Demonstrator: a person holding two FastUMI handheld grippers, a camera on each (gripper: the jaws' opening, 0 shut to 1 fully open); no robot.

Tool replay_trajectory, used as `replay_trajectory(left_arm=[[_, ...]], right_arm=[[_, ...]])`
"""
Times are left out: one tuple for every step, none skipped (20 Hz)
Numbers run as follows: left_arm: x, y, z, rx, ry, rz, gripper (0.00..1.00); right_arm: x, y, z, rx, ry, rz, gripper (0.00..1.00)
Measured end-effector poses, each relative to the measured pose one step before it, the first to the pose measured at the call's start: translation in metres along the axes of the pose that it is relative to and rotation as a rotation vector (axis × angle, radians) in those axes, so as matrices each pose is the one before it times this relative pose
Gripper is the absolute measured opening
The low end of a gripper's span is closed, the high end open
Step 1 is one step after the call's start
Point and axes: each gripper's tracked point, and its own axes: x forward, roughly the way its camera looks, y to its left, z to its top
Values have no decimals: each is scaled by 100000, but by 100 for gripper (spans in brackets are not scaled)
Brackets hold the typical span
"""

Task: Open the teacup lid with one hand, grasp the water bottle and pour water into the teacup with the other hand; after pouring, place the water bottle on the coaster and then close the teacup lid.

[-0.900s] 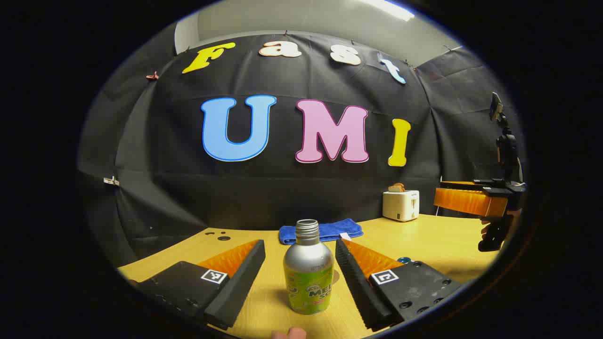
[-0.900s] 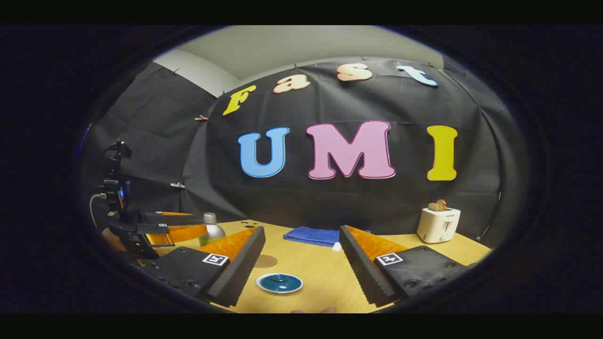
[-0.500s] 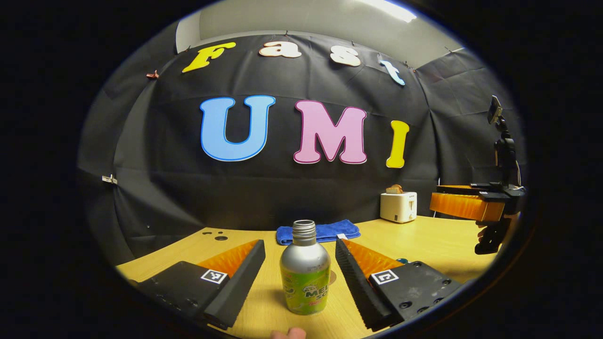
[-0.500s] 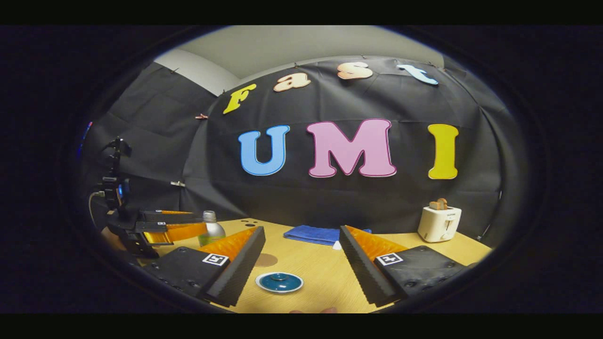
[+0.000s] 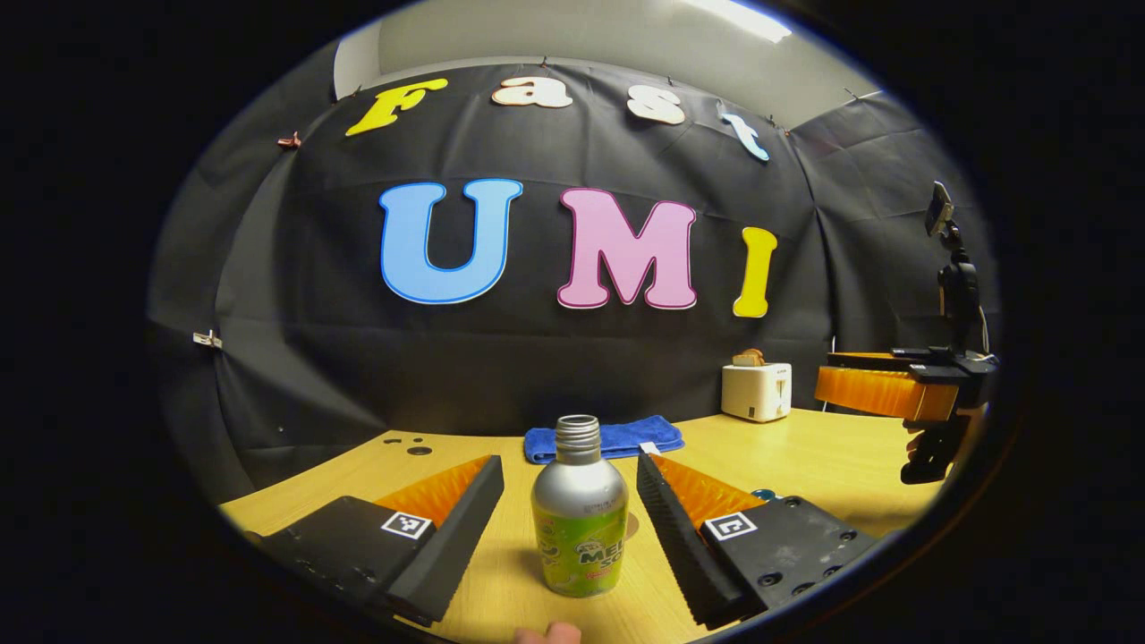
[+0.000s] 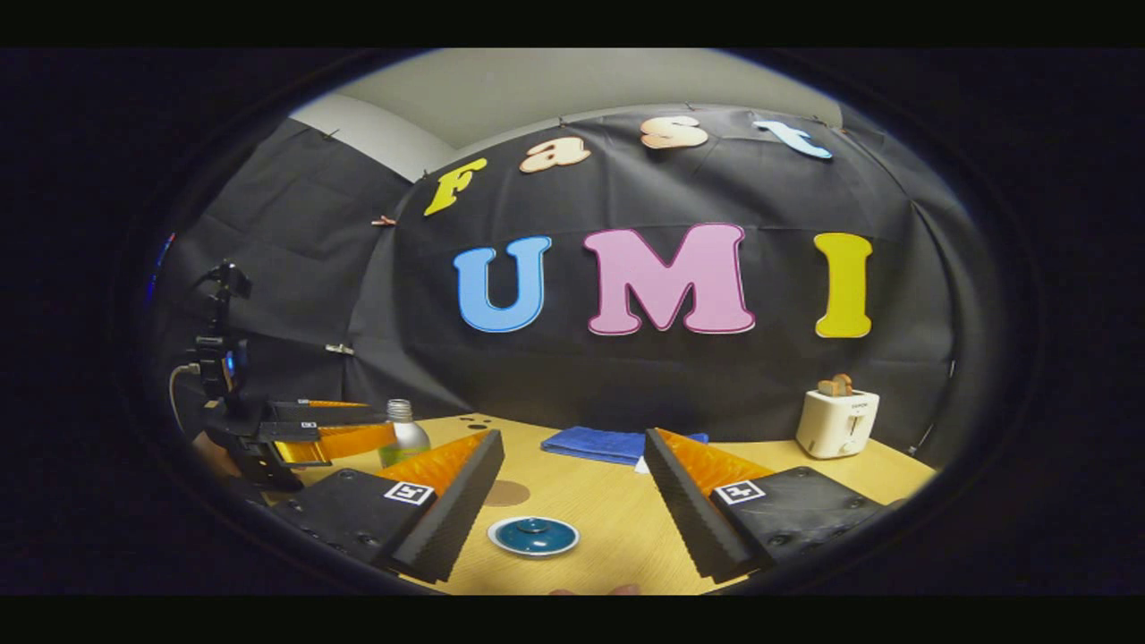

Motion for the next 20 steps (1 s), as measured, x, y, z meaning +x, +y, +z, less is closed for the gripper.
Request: replay_trajectory(left_arm=[[-9,-51,-30,115,15,-6,95],[-16,13,90,129,-9,179,95],[-12,-51,-3,16,-54,-51,95],[-33,-24,40,9,54,-47,95],[-11,-3,-58,-22,170,-24,95],[12,-27,-7,-180,212,-129,95],[-56,-41,-41,-185,366,-169,95],[-26,41,50,-96,337,11,95],[10,102,-235,-56,341,183,95],[78,109,-113,-102,239,102,95],[157,13,-255,-83,136,59,95],[78,29,-8,-2,76,69,95],[-63,-17,-20,142,84,1,95],[47,47,-33,222,233,136,95],[6,17,-143,202,137,85,95],[73,-6,-22,82,93,-134,95],[11,-29,-50,129,85,-69,95],[26,78,-34,116,96,62,95],[-12,-5,-102,134,152,-19,95],[104,-2,-56,109,229,-2,95]], right_arm=[[18,-11,19,-153,78,78,97],[147,26,-99,-97,125,137,97],[54,20,-117,48,155,149,98],[19,-67,-102,139,169,104,98],[61,-96,-33,134,64,5,98],[48,-48,-165,43,257,-46,98],[179,-99,-259,-20,659,-132,98],[265,85,-362,35,917,35,98],[269,-39,-450,296,1013,-68,98],[203,-34,-608,604,1199,350,98],[296,75,-695,739,1727,643,98],[327,85,-842,793,2270,758,98],[238,229,-1062,739,2892,898,98],[445,398,-780,673,3091,1091,98],[317,226,-1052,746,4002,893,98],[315,389,-1106,470,3904,1191,98],[306,209,-1023,291,3617,493,96],[397,-100,-879,195,3103,697,95],[117,-24,-694,103,2712,293,92],[39,165,-599,66,2066,599,89]])
